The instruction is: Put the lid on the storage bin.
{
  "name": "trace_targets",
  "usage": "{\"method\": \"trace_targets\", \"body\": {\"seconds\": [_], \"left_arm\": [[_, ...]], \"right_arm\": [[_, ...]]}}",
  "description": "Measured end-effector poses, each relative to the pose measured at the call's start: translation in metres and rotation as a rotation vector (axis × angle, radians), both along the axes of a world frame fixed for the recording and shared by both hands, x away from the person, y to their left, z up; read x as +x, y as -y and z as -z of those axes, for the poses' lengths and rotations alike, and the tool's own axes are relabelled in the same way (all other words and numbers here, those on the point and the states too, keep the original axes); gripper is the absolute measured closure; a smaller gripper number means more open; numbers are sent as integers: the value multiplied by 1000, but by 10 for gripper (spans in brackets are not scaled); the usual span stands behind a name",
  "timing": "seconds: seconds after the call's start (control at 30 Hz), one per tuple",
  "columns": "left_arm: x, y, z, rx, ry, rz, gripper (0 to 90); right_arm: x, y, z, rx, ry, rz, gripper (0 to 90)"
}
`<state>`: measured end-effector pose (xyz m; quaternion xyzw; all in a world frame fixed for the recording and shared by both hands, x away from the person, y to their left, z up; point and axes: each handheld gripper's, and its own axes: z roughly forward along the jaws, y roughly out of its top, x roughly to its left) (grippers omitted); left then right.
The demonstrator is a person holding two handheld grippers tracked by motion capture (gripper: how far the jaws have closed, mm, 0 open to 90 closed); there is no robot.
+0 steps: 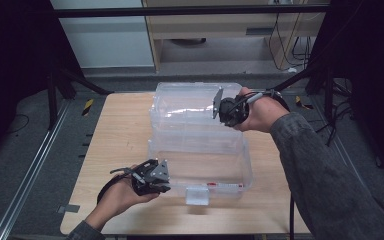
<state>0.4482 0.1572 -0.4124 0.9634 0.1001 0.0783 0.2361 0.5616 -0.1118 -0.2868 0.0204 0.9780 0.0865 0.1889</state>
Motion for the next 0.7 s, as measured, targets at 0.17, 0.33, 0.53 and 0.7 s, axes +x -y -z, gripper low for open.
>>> {"method": "trace_targets", "body": {"seconds": [0.17,0.33,0.53,0.7], "left_arm": [[-1,1,0,3,6,-4,783],[2,3,1,-4,19,-25,781],[6,4,2,-21,9,-36,782],[7,5,2,-18,5,-40,780]], "right_arm": [[-9,-1,-3,-9,9,-18,865],[-3,-5,-2,-27,24,-9,864],[2,-7,-2,-29,38,4,866],[-5,-7,-4,-20,43,-9,869]]}}
